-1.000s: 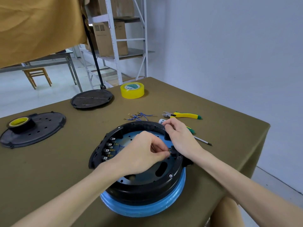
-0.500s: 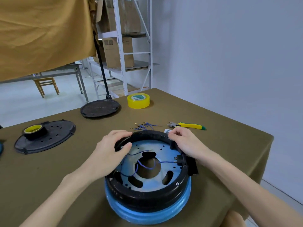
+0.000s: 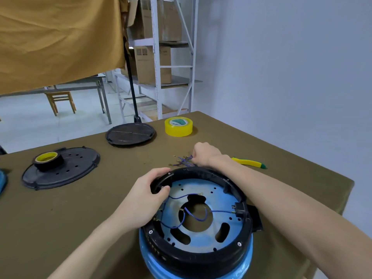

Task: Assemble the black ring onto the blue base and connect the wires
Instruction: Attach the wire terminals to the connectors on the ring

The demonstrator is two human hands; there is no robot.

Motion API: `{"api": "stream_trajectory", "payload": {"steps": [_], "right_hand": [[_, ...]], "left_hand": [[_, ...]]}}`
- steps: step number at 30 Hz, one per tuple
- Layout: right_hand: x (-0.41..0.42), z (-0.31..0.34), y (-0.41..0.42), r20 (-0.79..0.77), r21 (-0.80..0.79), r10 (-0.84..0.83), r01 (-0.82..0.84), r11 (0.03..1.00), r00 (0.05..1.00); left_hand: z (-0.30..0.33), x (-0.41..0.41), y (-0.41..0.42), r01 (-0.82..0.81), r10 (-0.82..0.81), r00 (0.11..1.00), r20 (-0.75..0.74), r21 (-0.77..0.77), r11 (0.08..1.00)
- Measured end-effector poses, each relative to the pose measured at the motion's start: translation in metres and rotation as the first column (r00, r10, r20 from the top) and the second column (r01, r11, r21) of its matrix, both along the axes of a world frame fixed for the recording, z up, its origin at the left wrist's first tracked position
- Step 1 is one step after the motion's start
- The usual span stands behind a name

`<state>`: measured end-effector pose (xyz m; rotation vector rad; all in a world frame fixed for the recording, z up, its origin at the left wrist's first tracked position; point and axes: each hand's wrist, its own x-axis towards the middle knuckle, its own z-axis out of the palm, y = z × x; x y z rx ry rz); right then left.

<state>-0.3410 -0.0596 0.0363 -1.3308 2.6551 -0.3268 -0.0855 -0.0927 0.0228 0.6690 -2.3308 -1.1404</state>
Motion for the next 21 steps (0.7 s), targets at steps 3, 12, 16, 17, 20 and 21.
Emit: {"api": "stream_trajectory", "payload": {"steps": [3, 12, 16, 17, 20, 21], "right_hand": [[-0.004, 0.001, 0.004, -0.007, -0.078, -0.026, 0.025, 0.997, 1.000], [-0.023, 0.009, 0.028, 0.184, -0.364, -0.005, 0.073, 0.929, 0.983], [-0.028, 0.008, 0.031, 0.261, -0.411, 0.002, 0.110, 0.905, 0.965], [-0.028, 0.008, 0.031, 0.279, -0.428, 0.010, 0.116, 0.896, 0.960], [-0.028, 0.007, 0.031, 0.329, -0.494, 0.047, 0.129, 0.860, 0.943], [-0.029, 0.007, 0.031, 0.352, -0.519, 0.066, 0.136, 0.844, 0.934]], "left_hand": [[0.000, 0.000, 0.000, 0.012, -0.012, 1.000, -0.005, 0.000, 1.000], [0.001, 0.001, 0.000, 0.010, -0.010, 1.000, -0.009, 0.028, 1.000], [0.000, 0.001, 0.000, 0.008, -0.008, 1.000, -0.016, 0.024, 1.000], [-0.001, 0.000, 0.000, 0.007, -0.007, 1.000, -0.018, 0.023, 1.000], [-0.002, 0.001, -0.001, 0.006, -0.006, 1.000, -0.012, 0.020, 1.000], [-0.002, 0.001, -0.001, 0.008, -0.008, 1.000, -0.009, 0.020, 1.000]]}}
